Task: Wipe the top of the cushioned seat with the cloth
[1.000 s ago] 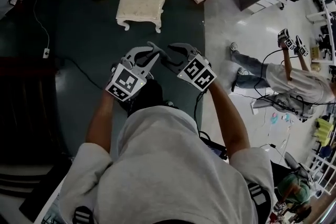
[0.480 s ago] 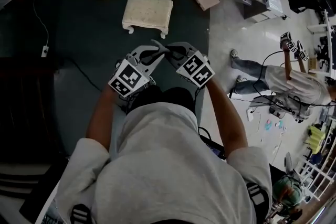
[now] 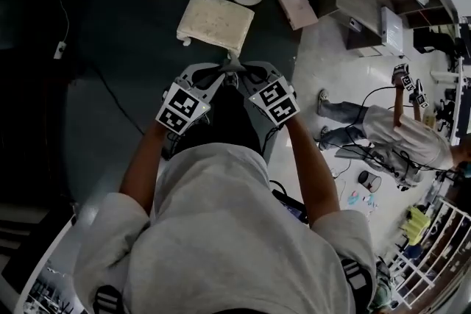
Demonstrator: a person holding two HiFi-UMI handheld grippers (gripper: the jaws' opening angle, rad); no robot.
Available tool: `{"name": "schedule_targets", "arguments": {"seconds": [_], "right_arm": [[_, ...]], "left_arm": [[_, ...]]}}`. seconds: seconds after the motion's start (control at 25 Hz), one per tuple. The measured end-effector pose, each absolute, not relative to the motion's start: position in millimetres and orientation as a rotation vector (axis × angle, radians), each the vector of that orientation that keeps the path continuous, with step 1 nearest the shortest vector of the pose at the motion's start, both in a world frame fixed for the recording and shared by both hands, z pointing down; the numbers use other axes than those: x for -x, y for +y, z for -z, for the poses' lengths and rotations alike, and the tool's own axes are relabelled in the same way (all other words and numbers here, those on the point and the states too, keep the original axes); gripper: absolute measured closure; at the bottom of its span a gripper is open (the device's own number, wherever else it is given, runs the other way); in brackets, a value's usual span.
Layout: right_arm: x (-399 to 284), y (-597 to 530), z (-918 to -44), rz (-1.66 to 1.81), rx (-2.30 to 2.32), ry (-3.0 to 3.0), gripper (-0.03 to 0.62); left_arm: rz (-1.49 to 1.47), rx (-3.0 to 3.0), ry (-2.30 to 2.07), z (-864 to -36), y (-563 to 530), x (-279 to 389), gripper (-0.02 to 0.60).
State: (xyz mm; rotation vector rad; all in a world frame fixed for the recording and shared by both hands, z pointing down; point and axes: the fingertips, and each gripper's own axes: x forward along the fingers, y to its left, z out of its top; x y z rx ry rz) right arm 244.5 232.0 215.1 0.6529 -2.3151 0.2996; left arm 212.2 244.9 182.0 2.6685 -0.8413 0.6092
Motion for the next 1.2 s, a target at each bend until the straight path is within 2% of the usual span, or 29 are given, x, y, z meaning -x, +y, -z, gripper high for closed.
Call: {"name": "schedule_targets", "arguments": {"seconds": [0.28,0.52,0.96,1.2], "right_arm": [[-256,180,-249,-0.363,-0.688,-2.223,0.569],[-298,66,-326,-0.418,-0.674,-2.186,0.569],[-321,-50,-490,-0.431,-0.770,-2.042,0.569],[-324,-95,-545,-0.328,-0.836,-1.991,0.569]], "left_arm": [[-0.503,-2.379,-1.177,-199,211,-159,0.561],[-0.550,-2.199,-1.274,-275,121,-177,0.561],[-0.459,-1.912,-1.395,-386,70,-180,0.568],[-0.512,-1.847,-1.393,-467,74,-169,0.568]]}}
